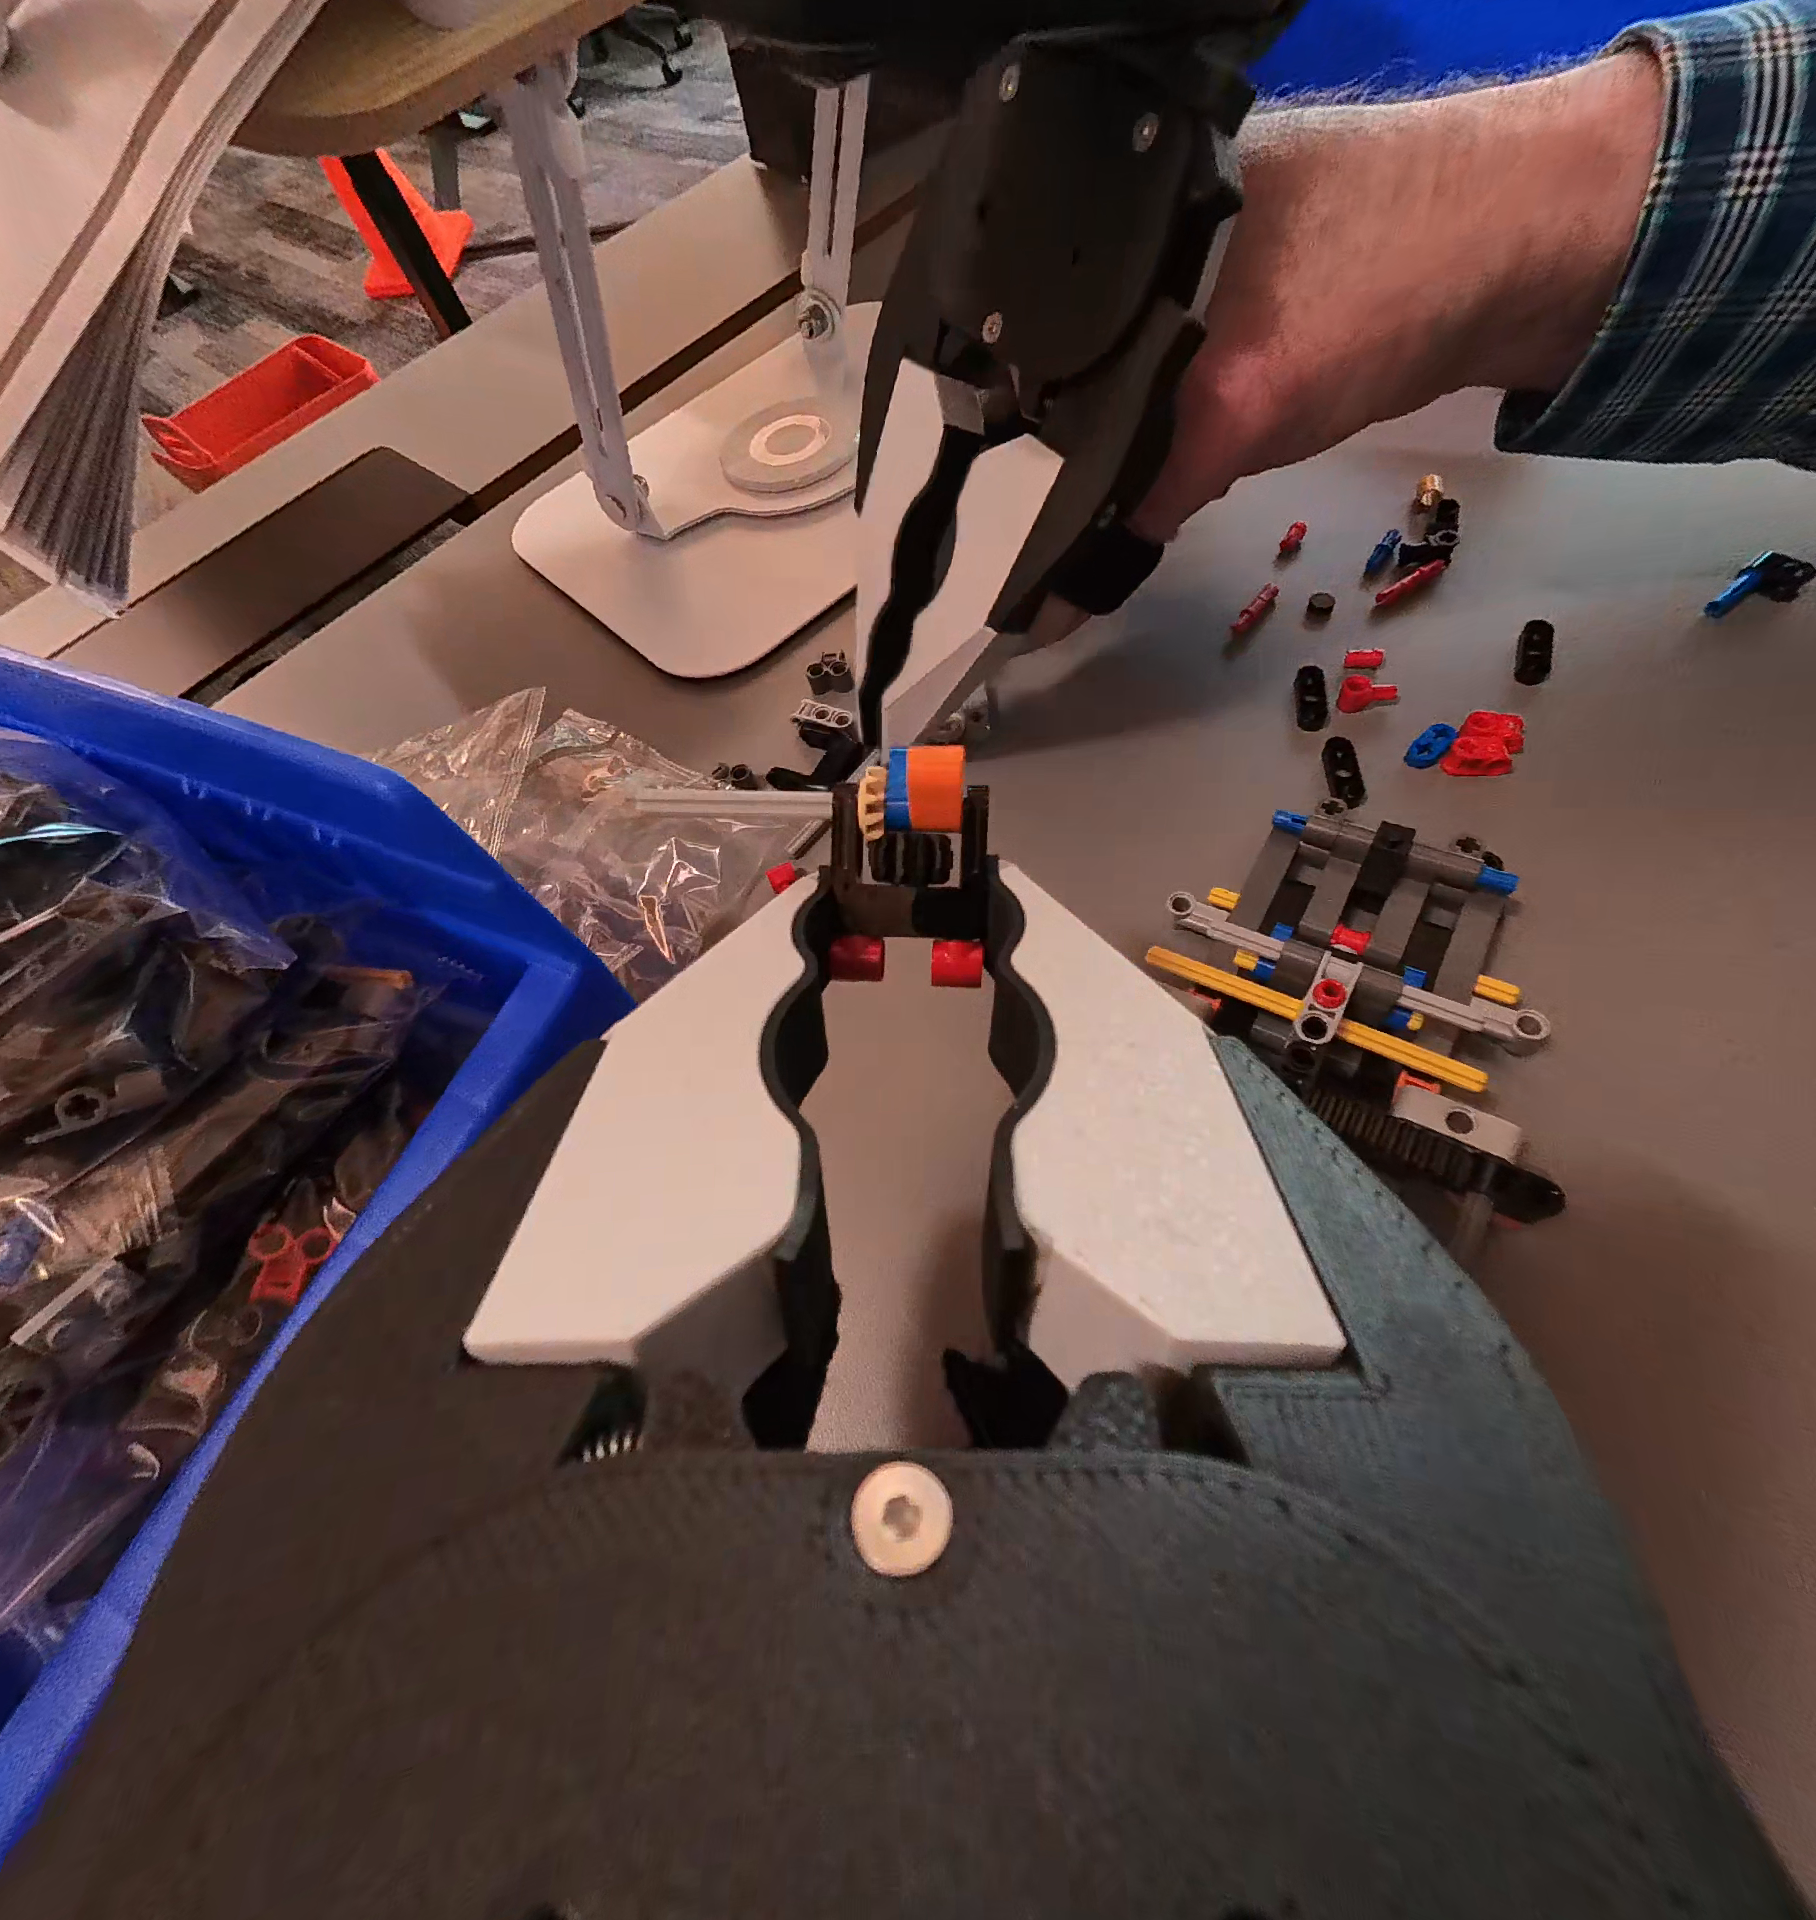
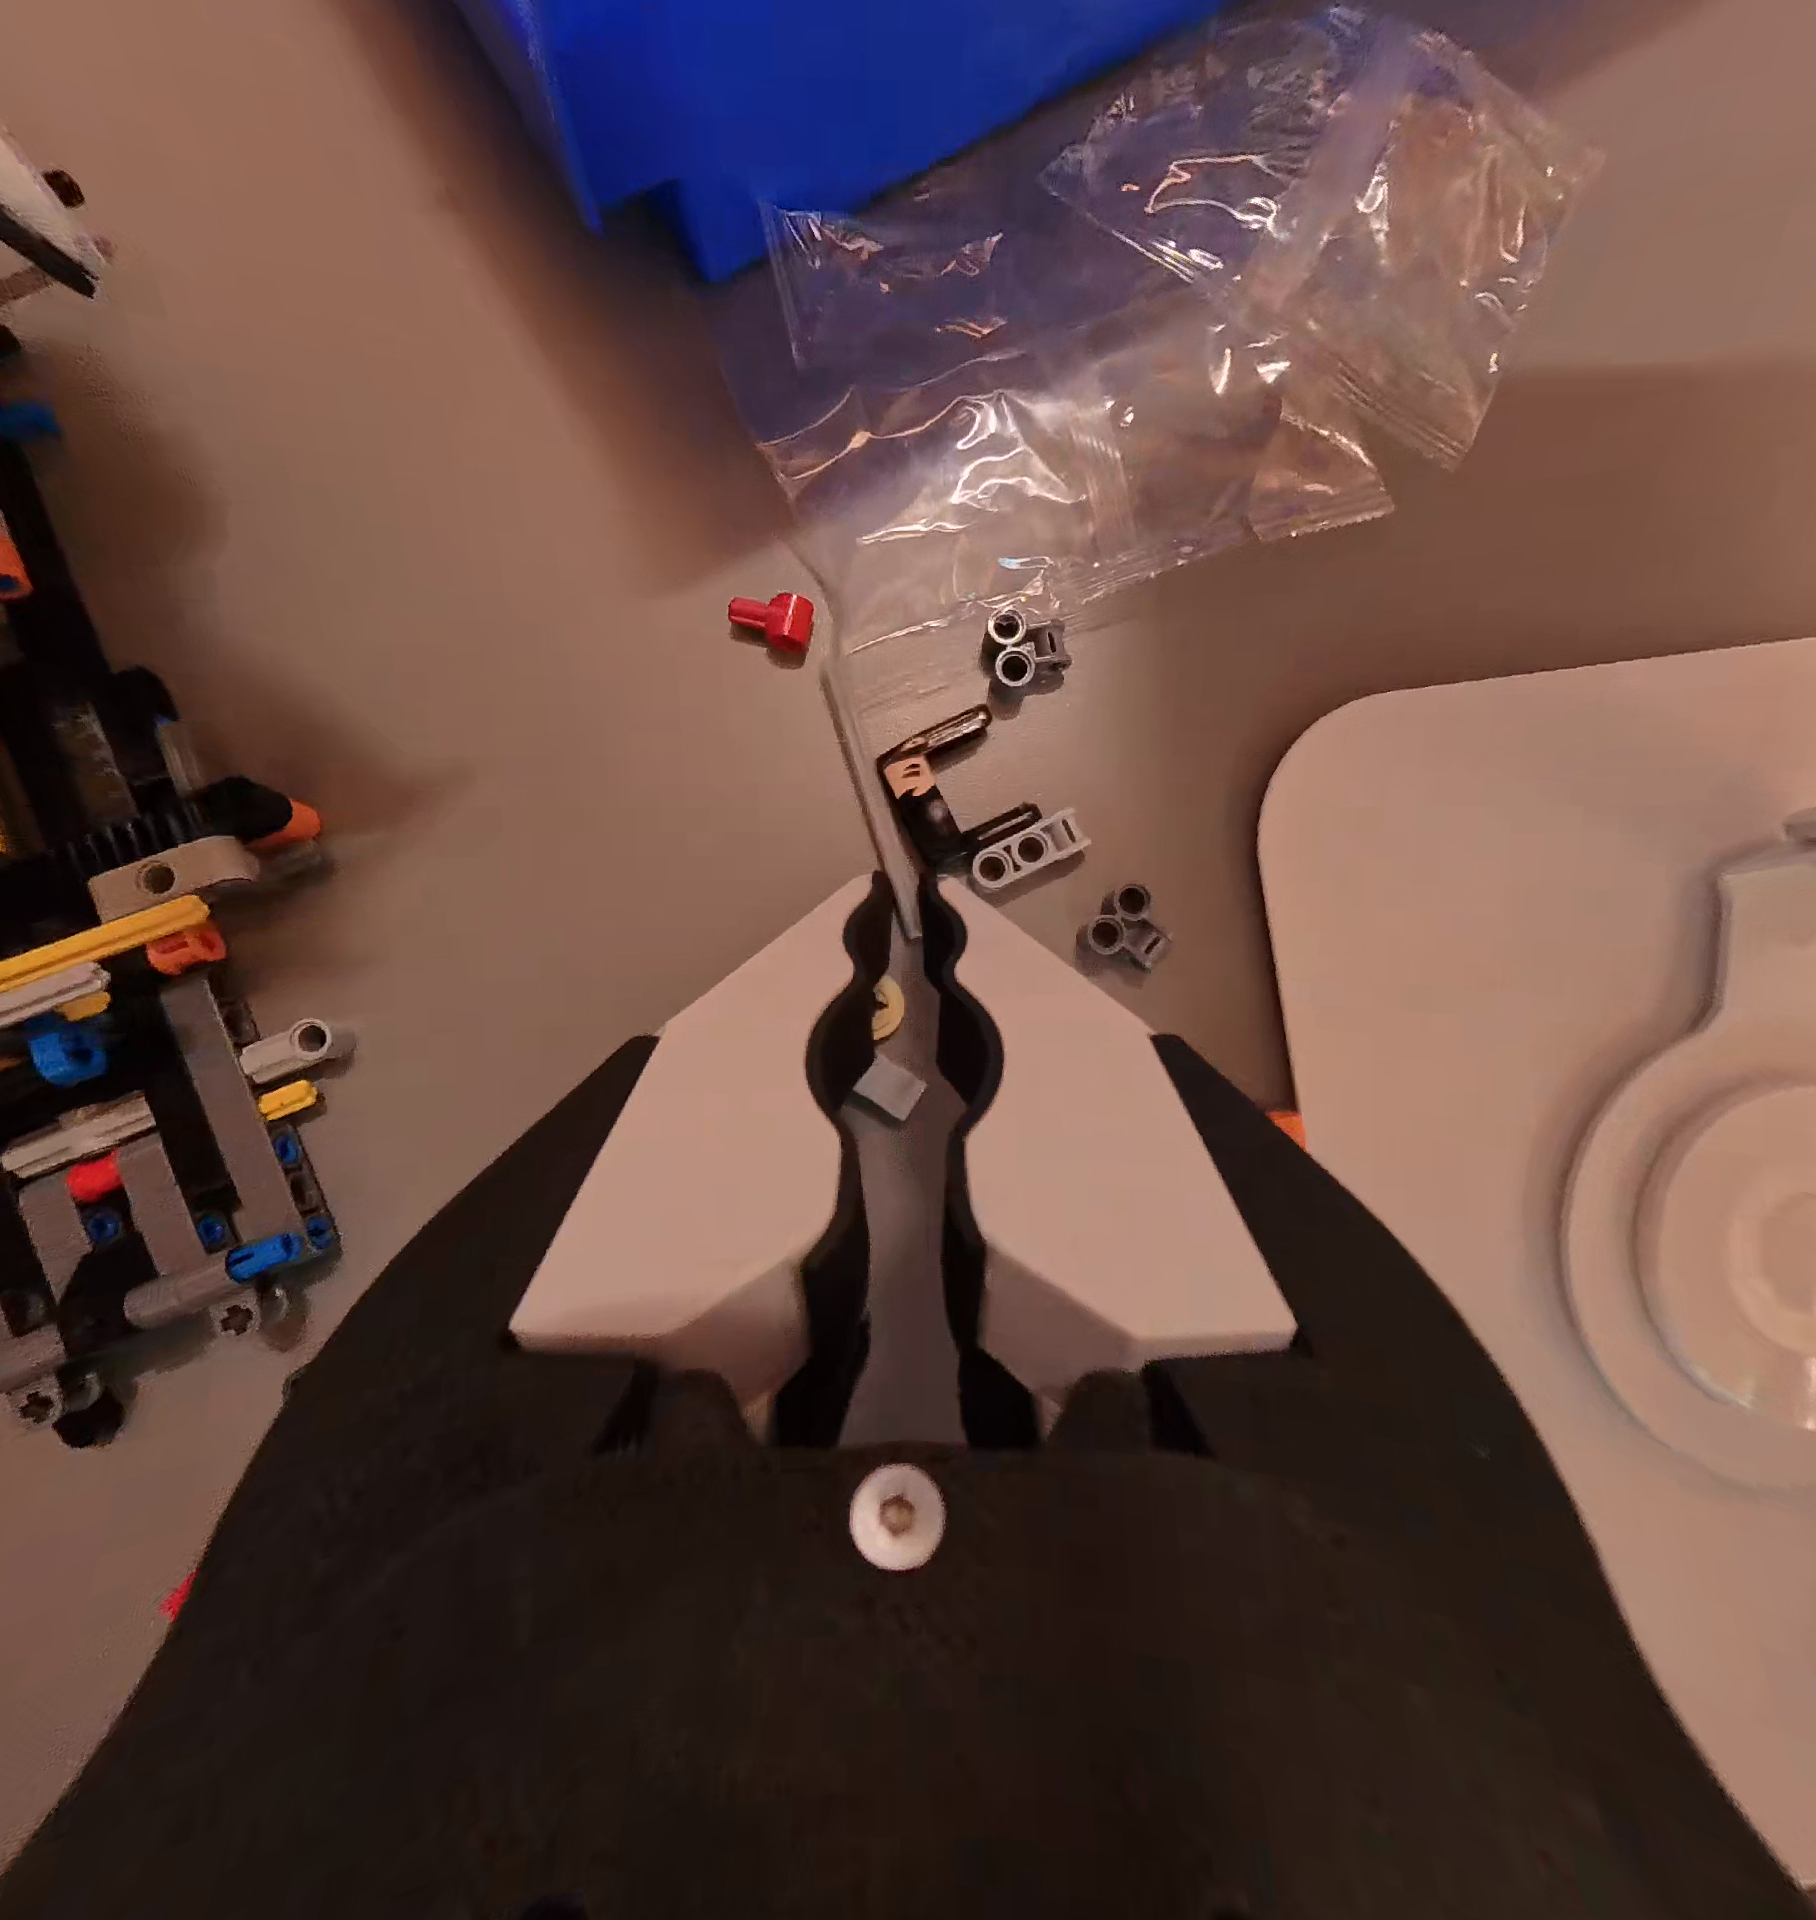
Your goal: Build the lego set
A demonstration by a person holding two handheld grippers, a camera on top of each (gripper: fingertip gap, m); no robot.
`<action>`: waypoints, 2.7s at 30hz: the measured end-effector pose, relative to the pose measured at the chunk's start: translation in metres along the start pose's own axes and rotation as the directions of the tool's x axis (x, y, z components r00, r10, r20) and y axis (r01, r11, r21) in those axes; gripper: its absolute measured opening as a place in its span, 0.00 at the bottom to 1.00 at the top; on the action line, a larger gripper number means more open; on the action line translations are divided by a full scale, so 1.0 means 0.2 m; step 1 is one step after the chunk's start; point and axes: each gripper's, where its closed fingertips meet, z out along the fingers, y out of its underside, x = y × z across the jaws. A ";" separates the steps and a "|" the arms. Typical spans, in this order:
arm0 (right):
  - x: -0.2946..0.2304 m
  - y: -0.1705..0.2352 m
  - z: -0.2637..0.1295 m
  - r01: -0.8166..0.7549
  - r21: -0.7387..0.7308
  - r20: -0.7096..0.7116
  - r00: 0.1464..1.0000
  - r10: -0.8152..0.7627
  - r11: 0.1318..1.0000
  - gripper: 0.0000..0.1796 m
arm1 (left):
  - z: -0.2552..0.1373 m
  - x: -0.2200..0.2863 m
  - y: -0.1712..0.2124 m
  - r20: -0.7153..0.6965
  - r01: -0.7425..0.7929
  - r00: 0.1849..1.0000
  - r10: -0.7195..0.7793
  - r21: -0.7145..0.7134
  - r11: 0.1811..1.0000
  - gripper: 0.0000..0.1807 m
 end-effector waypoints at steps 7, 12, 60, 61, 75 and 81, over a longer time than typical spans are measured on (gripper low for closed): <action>-0.05 0.01 -0.04 -0.003 0.010 0.020 1.000 0.003 1.000 0.00 | 0.00 0.00 -0.01 0.012 -0.007 1.000 0.007 0.009 1.000 0.14; -0.14 -0.01 -0.22 -0.065 0.115 0.036 0.997 0.061 0.991 0.00 | 0.00 0.02 -0.05 0.044 -0.042 0.998 0.041 0.019 0.999 0.14; -0.75 0.39 -0.60 -0.441 0.431 0.051 0.883 0.467 0.787 0.00 | 0.25 0.51 -0.19 -0.010 -0.267 0.964 0.267 -0.028 0.963 0.14; -0.73 0.37 -0.61 -0.459 0.462 0.071 0.872 0.484 0.759 0.00 | 0.26 0.52 -0.19 -0.012 -0.273 0.962 0.272 -0.031 0.962 0.14; -0.63 0.29 -0.62 -0.545 0.583 0.164 0.805 0.569 0.603 0.00 | 0.33 0.55 -0.16 0.007 -0.323 0.946 0.325 -0.095 0.941 0.14; -0.62 0.30 -0.62 -0.556 0.585 0.169 0.795 0.582 0.591 0.00 | 0.33 0.55 -0.16 0.013 -0.329 0.943 0.331 -0.095 0.940 0.14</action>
